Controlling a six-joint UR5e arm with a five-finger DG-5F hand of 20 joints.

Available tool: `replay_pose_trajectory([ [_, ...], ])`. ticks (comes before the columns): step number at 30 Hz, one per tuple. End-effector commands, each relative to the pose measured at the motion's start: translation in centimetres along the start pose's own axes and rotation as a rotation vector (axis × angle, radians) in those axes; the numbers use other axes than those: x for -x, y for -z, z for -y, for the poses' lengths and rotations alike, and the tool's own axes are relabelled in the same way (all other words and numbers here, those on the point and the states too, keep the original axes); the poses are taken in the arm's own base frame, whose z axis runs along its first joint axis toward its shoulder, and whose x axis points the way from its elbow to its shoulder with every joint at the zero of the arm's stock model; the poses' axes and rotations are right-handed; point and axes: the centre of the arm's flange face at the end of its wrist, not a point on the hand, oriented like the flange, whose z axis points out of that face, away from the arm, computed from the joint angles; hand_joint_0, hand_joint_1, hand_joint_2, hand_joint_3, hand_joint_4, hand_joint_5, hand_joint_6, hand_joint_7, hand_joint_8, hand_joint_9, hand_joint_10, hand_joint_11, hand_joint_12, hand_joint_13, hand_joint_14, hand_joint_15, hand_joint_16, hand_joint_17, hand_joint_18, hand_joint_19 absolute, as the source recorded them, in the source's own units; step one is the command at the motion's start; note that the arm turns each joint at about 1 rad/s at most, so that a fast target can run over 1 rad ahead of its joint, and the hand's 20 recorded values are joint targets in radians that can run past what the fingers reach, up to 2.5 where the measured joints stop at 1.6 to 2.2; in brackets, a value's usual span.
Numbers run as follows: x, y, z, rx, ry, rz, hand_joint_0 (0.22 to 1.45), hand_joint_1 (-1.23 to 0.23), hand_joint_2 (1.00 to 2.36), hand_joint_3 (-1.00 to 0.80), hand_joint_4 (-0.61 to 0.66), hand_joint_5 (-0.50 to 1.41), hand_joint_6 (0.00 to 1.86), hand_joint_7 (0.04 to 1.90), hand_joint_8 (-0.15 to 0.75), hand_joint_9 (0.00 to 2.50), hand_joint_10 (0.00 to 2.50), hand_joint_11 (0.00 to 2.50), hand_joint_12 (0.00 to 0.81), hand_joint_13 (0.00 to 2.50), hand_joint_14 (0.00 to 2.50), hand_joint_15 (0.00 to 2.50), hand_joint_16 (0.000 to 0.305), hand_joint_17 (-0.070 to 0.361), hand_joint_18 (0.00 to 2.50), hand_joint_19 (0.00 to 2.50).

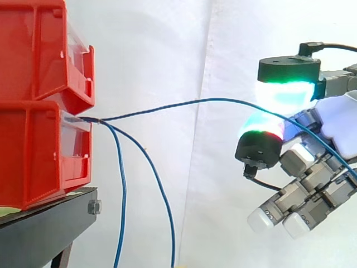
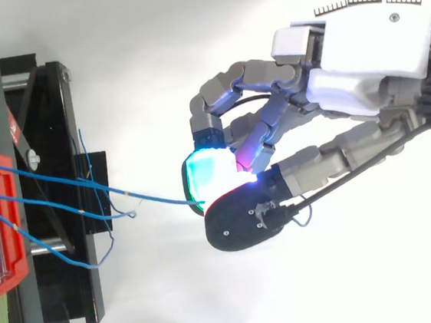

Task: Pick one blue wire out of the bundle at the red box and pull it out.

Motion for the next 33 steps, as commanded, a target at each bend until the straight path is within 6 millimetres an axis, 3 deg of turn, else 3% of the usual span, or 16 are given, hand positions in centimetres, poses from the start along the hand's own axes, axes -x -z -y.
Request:
replay_pose_trajectory([
  [1,0.0,0.0,0.01,0.0,0.0,0.0,0.56,-0.74,1.07,0.11,0.11,-0.12,0.81,1.14,0.309,1.07,0.02,0.69,0.453,0.48,0.01,0.19,0.077,0.173,0.46,0.32],
  [33,0.0,0.0,0.01,0.0,0.0,0.0,0.56,-0.73,1.09,0.09,0.11,-0.12,0.81,1.15,0.305,1.04,0.02,0.68,0.45,0.45,0.01,0.19,0.077,0.173,0.43,0.32],
])
